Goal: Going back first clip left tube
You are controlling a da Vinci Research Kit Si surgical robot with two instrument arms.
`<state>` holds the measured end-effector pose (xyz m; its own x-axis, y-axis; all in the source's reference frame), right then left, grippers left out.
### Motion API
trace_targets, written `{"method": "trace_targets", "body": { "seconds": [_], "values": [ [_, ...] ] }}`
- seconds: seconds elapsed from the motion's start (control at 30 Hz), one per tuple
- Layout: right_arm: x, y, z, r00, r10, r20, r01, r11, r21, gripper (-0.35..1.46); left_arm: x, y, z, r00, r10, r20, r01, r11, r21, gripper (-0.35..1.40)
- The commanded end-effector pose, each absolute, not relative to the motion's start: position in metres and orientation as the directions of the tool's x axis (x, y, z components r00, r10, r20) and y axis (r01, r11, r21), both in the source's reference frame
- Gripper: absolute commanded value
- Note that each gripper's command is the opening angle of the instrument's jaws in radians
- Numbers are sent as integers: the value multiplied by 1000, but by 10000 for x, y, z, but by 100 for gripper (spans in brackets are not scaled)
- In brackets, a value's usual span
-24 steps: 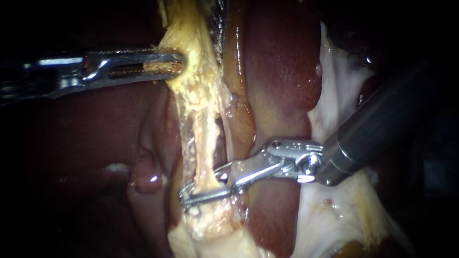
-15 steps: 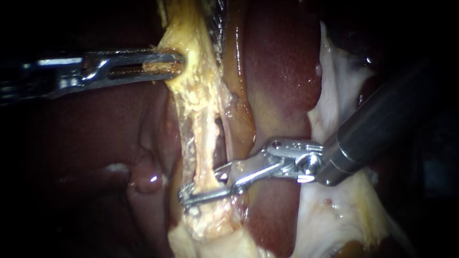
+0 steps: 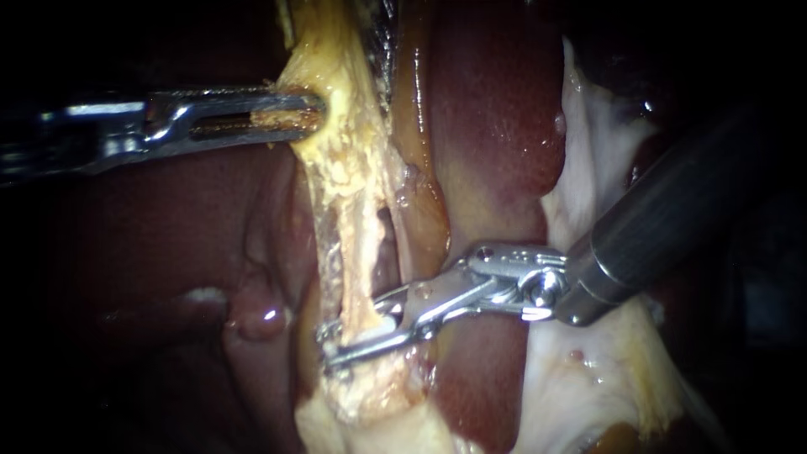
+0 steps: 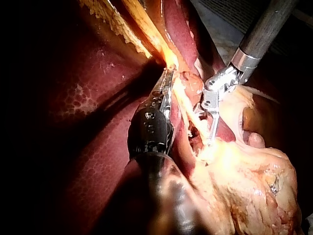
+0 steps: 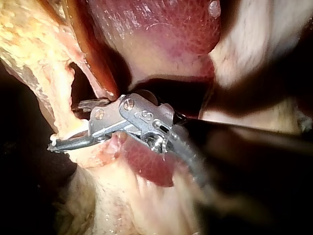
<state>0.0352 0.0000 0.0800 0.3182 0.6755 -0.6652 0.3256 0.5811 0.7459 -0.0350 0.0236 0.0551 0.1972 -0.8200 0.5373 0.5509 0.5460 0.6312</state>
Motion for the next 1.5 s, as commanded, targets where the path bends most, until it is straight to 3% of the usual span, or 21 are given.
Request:
{"method": "trace_targets", "body": {
  "seconds": [0.03,0.33,1.1,1.5],
  "values": [
    [351,-1,799,315,678,-665,317,585,747,52,-349,236,550,197,-820,537,551,546,631,-35],
    [349,1,796,306,694,-651,272,592,759,58,-347,236,550,198,-820,537,550,547,632,-35],
    [323,-11,782,304,648,-698,334,613,715,60,-344,236,550,199,-819,538,548,548,632,-35],
    [297,15,785,264,618,-740,255,695,672,60,-342,235,550,199,-819,538,547,548,633,-35]
  ]
}}
